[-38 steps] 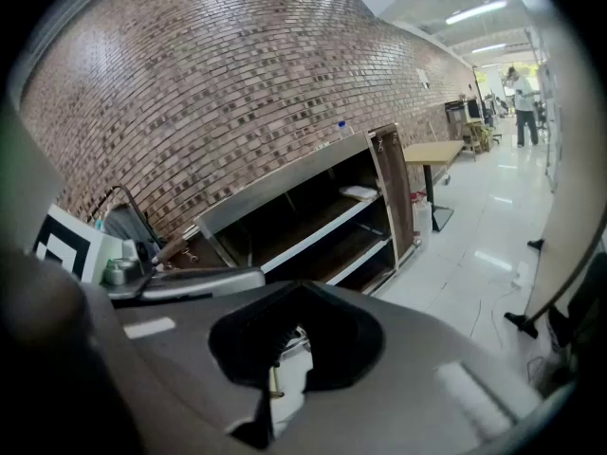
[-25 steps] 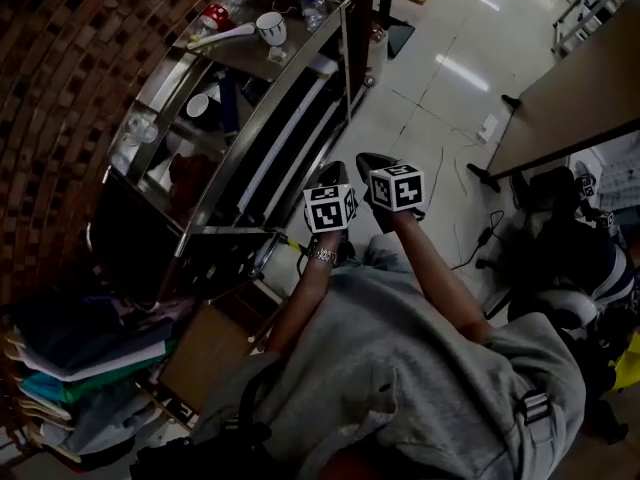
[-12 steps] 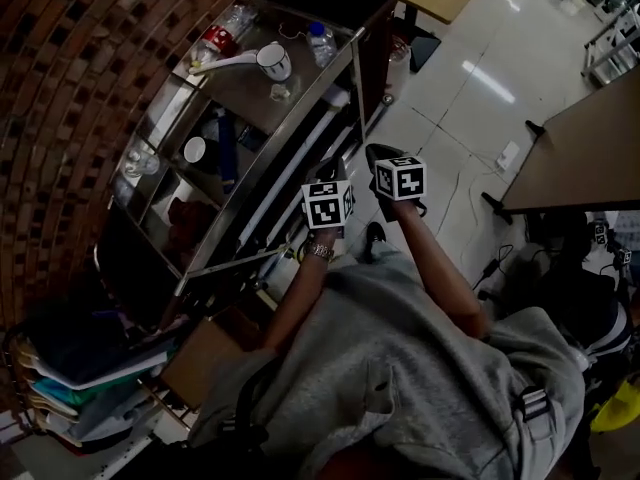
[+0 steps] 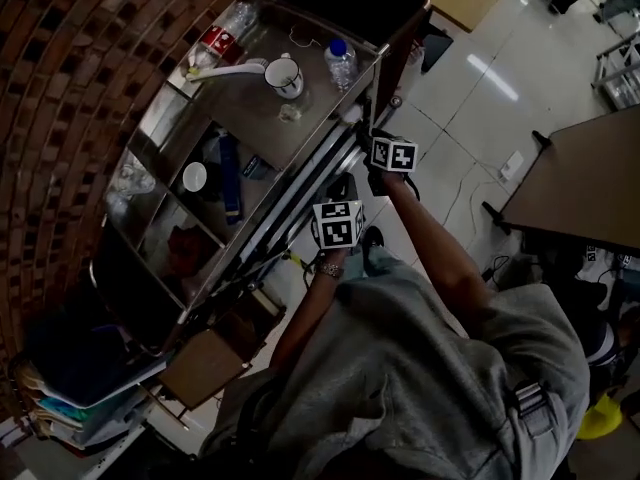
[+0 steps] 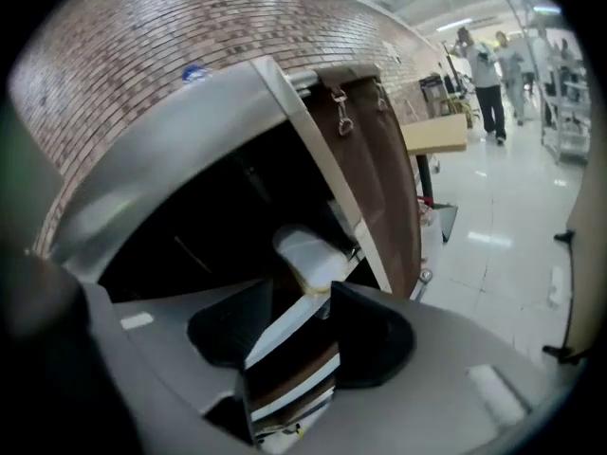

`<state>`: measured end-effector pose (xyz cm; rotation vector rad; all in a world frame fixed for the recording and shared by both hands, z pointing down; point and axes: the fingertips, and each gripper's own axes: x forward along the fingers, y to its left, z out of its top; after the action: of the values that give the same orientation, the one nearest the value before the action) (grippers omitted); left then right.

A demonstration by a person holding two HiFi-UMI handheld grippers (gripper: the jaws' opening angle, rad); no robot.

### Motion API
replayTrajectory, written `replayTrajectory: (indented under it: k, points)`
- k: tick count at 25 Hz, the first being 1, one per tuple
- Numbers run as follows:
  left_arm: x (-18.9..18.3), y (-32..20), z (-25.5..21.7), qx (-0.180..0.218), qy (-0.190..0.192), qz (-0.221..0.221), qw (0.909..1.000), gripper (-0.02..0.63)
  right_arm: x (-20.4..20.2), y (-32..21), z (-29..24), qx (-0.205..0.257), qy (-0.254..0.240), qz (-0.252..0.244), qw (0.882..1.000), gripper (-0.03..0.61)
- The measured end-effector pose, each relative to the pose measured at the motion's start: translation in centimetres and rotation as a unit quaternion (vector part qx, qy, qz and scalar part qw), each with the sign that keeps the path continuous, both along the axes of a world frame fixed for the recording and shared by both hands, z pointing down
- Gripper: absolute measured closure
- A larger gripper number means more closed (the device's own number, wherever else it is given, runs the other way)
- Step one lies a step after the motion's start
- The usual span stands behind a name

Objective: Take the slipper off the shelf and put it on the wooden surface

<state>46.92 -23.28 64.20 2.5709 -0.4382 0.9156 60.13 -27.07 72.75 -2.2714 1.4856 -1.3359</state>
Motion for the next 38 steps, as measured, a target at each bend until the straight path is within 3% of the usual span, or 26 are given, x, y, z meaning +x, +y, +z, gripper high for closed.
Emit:
replayTrajectory:
  k: [6, 9, 12, 14, 15, 23, 27, 34, 38]
  points:
    - [-1.9, -0.8, 2.9, -0.024, -0.033, -0.019, 0.999, 0.609, 5.5, -4.4, 8.2, -0.007, -0.11, 0.093, 0.99, 0.232]
    - [-3.5, -1.4, 4.3, -0.029, -0.054, -0.04, 0.9973, 0.609, 5.5, -5.7, 11.2, -0.015, -0.158, 0.109, 0.981, 0.224]
    - [-4.5, -1.9, 4.9, -0.024, -0.066, -0.05, 0.9962, 0.609, 5.6, -6.9, 12.2, -0.003, -0.17, 0.103, 0.98, 0.272]
    - [-4.7, -2.0, 5.0, -0.025, -0.068, -0.054, 0.9959, 0.609, 5.7, -7.4, 11.8, 0.018, -0.174, 0.095, 0.98, 0.389]
    - [-4.8, -2.0, 5.0, -0.025, -0.068, -0.055, 0.9959, 0.609, 5.7, -7.4, 11.5, 0.023, -0.171, 0.092, 0.981, 0.416]
    - [-3.9, -1.1, 3.7, -0.019, -0.048, -0.05, 0.9974, 0.609, 4.5, -3.9, 6.4, 0.038, -0.067, 0.039, 0.996, 0.502]
    - [-3.4, -0.5, 2.6, -0.017, -0.033, -0.059, 0.9976, 0.609, 3.2, 1.2, 3.4, -0.002, 0.015, 0.007, 1.0, 0.506]
    - [-7.5, -0.8, 1.7, -0.013, -0.031, -0.117, 0.9925, 0.609, -3.6, 8.4, -2.1, -0.074, 0.16, -0.056, 0.983, 0.511]
    - [-10.4, 0.1, 0.5, -0.001, -0.023, -0.125, 0.9919, 0.609, -7.4, 11.5, -3.9, -0.073, 0.184, -0.051, 0.979, 0.517]
